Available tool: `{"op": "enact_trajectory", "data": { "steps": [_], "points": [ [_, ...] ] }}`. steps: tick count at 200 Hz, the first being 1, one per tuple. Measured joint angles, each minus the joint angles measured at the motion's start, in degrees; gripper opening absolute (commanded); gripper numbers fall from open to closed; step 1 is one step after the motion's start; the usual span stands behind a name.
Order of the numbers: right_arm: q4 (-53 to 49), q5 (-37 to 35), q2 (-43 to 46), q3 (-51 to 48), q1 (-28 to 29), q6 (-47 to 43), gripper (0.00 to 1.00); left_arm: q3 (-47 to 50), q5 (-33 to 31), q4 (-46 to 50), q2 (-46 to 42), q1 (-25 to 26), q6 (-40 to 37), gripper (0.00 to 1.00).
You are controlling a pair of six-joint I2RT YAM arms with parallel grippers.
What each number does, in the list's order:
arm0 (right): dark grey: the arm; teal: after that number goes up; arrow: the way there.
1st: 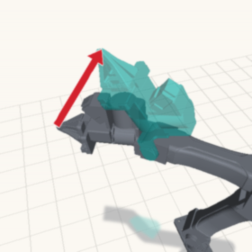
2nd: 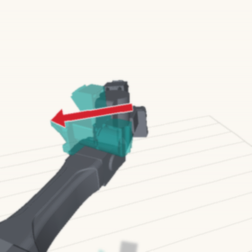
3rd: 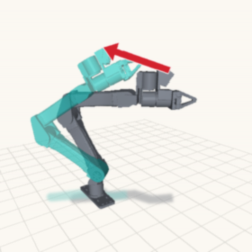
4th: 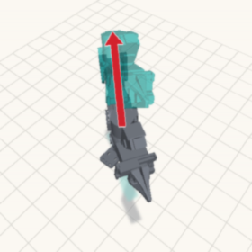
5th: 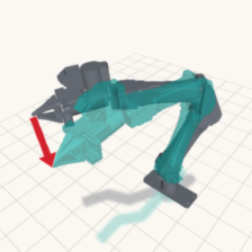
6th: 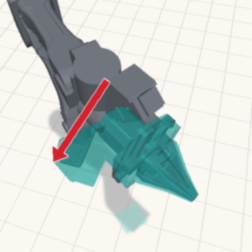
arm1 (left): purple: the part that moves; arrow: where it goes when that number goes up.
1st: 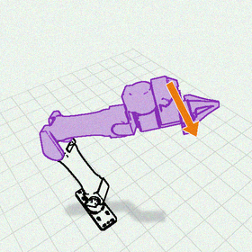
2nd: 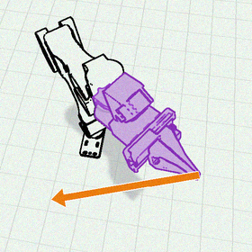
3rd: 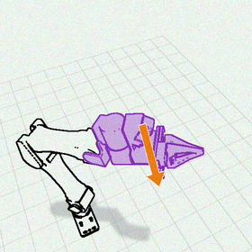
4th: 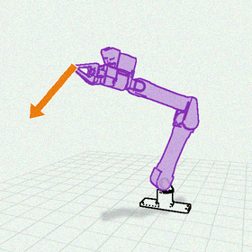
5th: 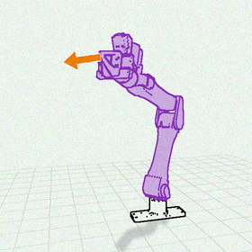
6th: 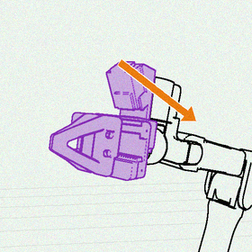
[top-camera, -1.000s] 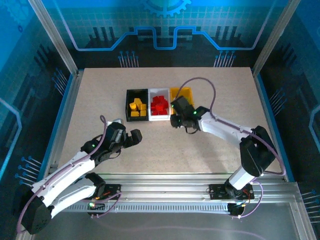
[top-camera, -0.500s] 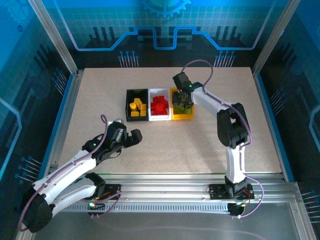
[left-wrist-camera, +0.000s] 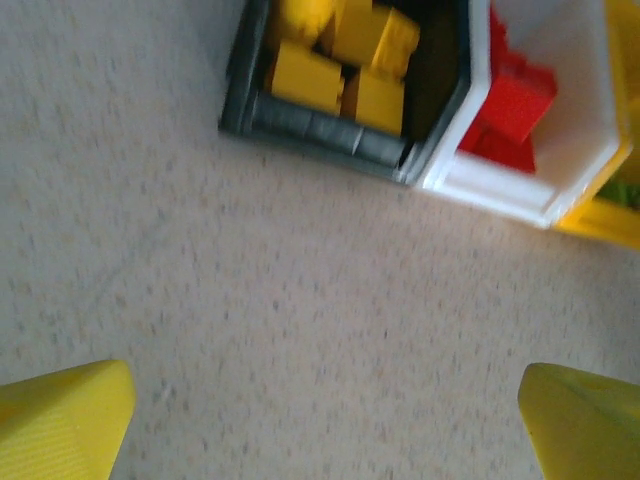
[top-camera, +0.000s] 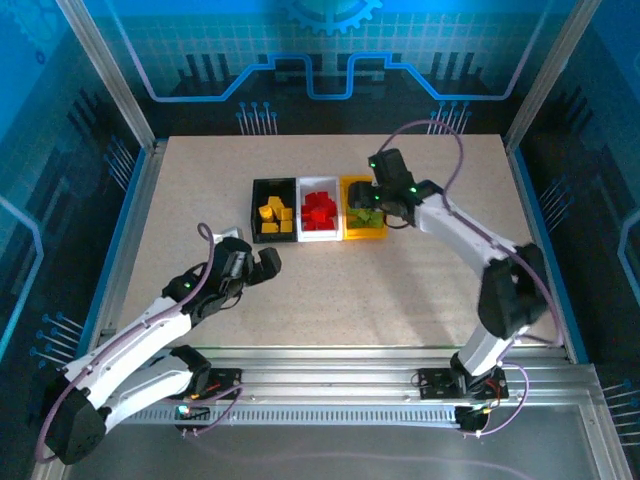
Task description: Sort the legos into containers by color
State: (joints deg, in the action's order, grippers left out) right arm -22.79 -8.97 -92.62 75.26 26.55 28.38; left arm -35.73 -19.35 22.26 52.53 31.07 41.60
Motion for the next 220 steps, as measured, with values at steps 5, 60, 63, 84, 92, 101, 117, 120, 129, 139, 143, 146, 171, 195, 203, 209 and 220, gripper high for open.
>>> {"op": "enact_trajectory", "data": {
  "steps": [5, 60, 63, 84, 92, 101, 117, 120, 129, 139, 143, 146, 171, 195, 203, 209, 220],
  "points": [
    [1.44, 0.28, 2.21, -2.12, 0.00, 0.04, 0.71, -0.20, -1.29, -1.03, 0.31, -0.09, -0.63, 0.99],
    [13.35, 0.55, 15.54, -21.84, 0.04, 1.40, 1.00, -4.00, -12.92, -14.27, 13.29, -8.96, -12.63, 0.99],
    [13.75, 0.52, 15.72, -22.34, 0.07, 1.29, 1.00, -4.28, -12.98, -14.91, 13.99, -9.81, -13.40, 0.99],
    [15.78, 0.50, 16.79, -24.52, 0.04, 1.38, 1.00, -6.49, -13.40, -19.02, 19.32, -16.39, -19.52, 0.99],
    [16.96, 0.50, 17.46, -25.38, 0.04, 1.38, 1.00, -7.32, -13.44, -20.15, 21.11, -18.88, -21.90, 0.99],
    [18.67, 0.46, 18.75, -26.77, 0.04, 1.38, 1.00, -7.89, -13.40, -21.55, 22.80, -21.81, -24.46, 0.99],
    [21.24, 0.37, 21.42, -29.57, 0.04, 1.38, 1.00, -7.50, -13.11, -24.28, 24.09, -25.33, -27.93, 0.99],
    [21.62, 0.24, 21.97, -30.10, 0.04, 1.38, 1.00, -7.06, -12.87, -25.33, 24.22, -25.79, -28.65, 0.99],
    [22.88, 0.00, 23.34, -31.43, 0.02, 1.38, 1.00, -5.03, -12.22, -29.44, 24.26, -26.80, -30.58, 0.99],
    [23.34, -0.24, 24.52, -32.28, 0.00, 1.38, 1.00, -2.19, -11.15, -34.18, 24.37, -27.12, -32.52, 0.99],
    [23.34, -0.42, 24.83, -32.41, 0.00, 1.36, 1.00, -0.76, -10.56, -36.46, 24.57, -27.12, -33.29, 0.99],
    [23.43, -0.55, 25.05, -32.48, 0.00, 1.33, 1.00, 0.04, -10.25, -37.66, 24.81, -27.12, -33.73, 0.99],
    [23.76, -1.44, 26.67, -32.52, -0.31, 0.87, 1.00, 4.87, -7.54, -46.45, 28.94, -27.17, -36.11, 0.99],
    [23.78, -3.52, 28.44, -32.79, -0.83, 0.74, 1.00, 9.53, -5.22, -56.37, 32.81, -27.17, -37.62, 0.99],
    [23.87, -4.17, 29.07, -33.18, -1.16, 0.76, 1.00, 10.73, -4.35, -58.58, 33.48, -27.17, -38.14, 0.99],
    [23.85, -4.50, 29.44, -33.48, -1.46, 0.76, 1.00, 11.37, -3.54, -60.00, 33.83, -27.17, -38.45, 0.99],
    [23.76, -4.83, 30.10, -34.12, -2.29, 0.79, 1.00, 12.46, -1.62, -63.43, 34.49, -27.43, -38.84, 0.99]
  ]
}}
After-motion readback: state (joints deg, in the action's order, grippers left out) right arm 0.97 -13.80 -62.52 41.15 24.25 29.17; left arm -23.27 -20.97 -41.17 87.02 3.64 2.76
